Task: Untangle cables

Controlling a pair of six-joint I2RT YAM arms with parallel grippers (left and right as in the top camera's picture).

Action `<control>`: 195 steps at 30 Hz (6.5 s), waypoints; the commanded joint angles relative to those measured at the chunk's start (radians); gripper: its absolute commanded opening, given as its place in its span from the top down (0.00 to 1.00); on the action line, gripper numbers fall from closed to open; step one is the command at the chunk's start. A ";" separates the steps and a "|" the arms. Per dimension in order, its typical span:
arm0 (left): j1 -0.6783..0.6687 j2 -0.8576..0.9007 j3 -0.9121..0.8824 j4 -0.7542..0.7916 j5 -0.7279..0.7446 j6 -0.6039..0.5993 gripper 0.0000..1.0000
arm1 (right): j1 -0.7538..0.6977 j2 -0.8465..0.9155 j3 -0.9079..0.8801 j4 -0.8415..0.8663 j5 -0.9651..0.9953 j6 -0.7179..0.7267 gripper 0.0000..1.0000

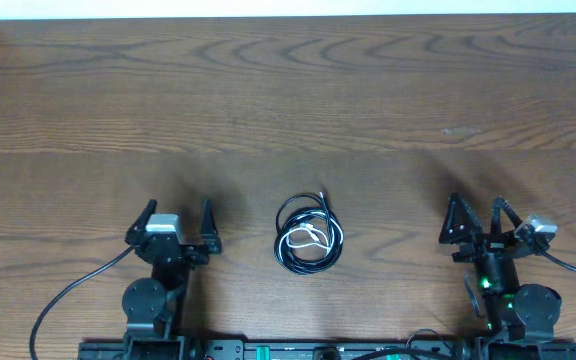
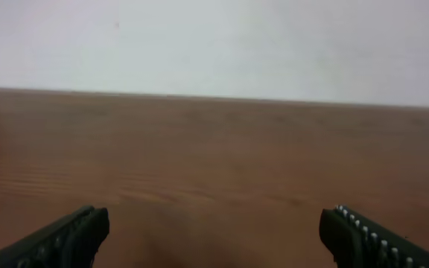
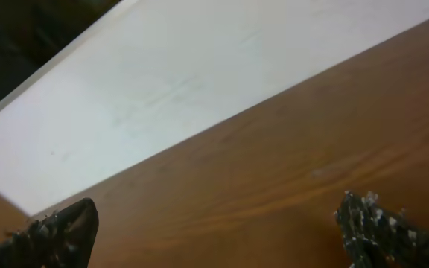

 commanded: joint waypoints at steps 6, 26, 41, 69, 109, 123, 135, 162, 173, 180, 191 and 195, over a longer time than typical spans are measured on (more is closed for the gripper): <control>0.004 0.216 0.293 -0.157 0.259 -0.076 0.04 | 0.006 0.187 0.308 -0.200 -0.141 -0.092 0.01; -0.008 0.697 0.930 -0.699 0.640 -0.105 0.04 | 0.036 0.983 1.010 -0.869 -0.465 -0.426 0.01; -0.259 0.957 0.930 -0.938 0.231 0.045 0.04 | 0.610 1.172 0.998 -0.826 0.012 -0.667 0.01; -0.276 0.956 0.979 -0.913 0.133 0.033 0.04 | 0.863 1.677 0.978 -0.557 0.288 0.311 0.45; -0.276 0.956 0.979 -0.914 0.134 0.032 0.04 | 0.989 1.677 0.834 -0.483 0.321 0.387 0.99; -0.276 0.956 0.979 -0.921 0.134 0.033 0.04 | 0.967 1.527 0.930 -0.504 0.579 0.190 0.99; -0.276 0.959 0.978 -0.920 0.225 0.033 0.04 | 0.967 1.197 1.021 -0.504 0.823 0.063 0.99; -0.277 1.014 0.978 -0.888 0.322 0.060 0.04 | 0.735 1.410 0.896 -0.717 0.700 0.135 0.55; -0.277 1.014 0.978 -0.898 0.322 0.059 0.04 | 0.622 1.611 0.896 -0.607 0.592 0.480 0.74; -0.277 1.014 0.978 -0.902 0.321 0.060 0.04 | 0.622 1.684 0.896 -0.560 0.566 0.446 0.73; -0.277 1.014 0.978 -0.902 0.321 0.060 0.04 | 0.622 1.684 0.896 -0.499 0.427 0.386 0.74; -0.277 1.014 0.978 -0.902 0.322 0.059 0.04 | 0.622 1.684 0.896 -0.484 0.371 0.355 0.56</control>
